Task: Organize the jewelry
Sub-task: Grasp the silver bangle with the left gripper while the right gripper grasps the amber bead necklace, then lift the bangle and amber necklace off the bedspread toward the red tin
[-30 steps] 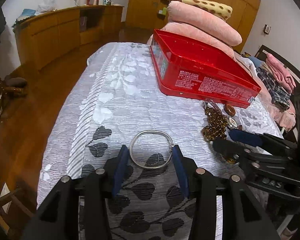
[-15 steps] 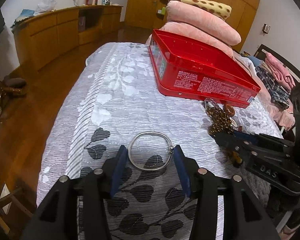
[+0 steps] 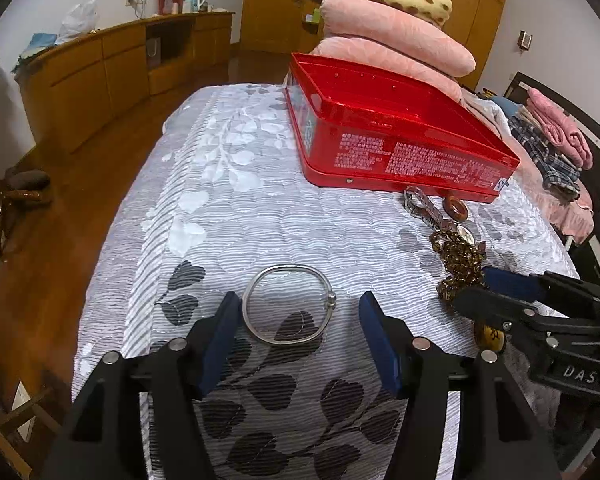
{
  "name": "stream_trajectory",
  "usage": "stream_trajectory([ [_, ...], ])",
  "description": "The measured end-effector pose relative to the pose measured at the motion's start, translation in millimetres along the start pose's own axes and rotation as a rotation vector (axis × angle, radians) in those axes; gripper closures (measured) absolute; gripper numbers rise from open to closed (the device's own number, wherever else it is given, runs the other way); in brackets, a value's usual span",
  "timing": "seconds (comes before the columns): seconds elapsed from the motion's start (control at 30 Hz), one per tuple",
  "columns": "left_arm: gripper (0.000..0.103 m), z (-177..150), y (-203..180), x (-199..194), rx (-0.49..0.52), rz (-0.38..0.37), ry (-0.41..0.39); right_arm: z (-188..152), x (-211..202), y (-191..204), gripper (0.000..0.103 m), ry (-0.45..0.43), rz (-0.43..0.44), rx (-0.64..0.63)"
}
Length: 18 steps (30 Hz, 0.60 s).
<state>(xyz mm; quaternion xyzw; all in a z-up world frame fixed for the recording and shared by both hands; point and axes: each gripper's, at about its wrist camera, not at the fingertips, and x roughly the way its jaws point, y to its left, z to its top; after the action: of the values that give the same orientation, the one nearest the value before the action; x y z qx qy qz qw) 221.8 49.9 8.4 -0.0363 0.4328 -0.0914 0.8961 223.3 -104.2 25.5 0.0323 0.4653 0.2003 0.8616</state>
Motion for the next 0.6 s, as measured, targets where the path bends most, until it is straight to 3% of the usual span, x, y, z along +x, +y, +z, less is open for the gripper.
stream_trajectory([
  [0.2,0.039,0,-1,1,0.007,-0.004,0.003,6,12,4,0.055,-0.011,-0.05,-0.011],
  [0.23,0.04,0,-2,1,0.005,-0.004,0.002,6,13,4,0.057,-0.015,-0.059,-0.018],
  [0.3,0.054,0,0,0,-0.009,0.022,-0.004,5,12,3,0.063,-0.021,-0.064,-0.017],
  [0.37,0.054,0,2,-2,-0.015,0.013,-0.007,3,9,1,0.068,-0.022,-0.067,-0.011],
  [0.5,0.054,-2,-1,-4,-0.004,0.013,-0.016,-1,1,-3,0.07,-0.028,-0.064,-0.005],
  [0.57,0.054,-3,-2,-6,-0.009,0.005,-0.023,-3,-7,-5,0.088,-0.043,-0.066,0.003],
  [0.6,0.054,-4,-4,-7,-0.01,0.002,-0.027,-3,-9,-6,0.088,-0.042,-0.054,0.01],
])
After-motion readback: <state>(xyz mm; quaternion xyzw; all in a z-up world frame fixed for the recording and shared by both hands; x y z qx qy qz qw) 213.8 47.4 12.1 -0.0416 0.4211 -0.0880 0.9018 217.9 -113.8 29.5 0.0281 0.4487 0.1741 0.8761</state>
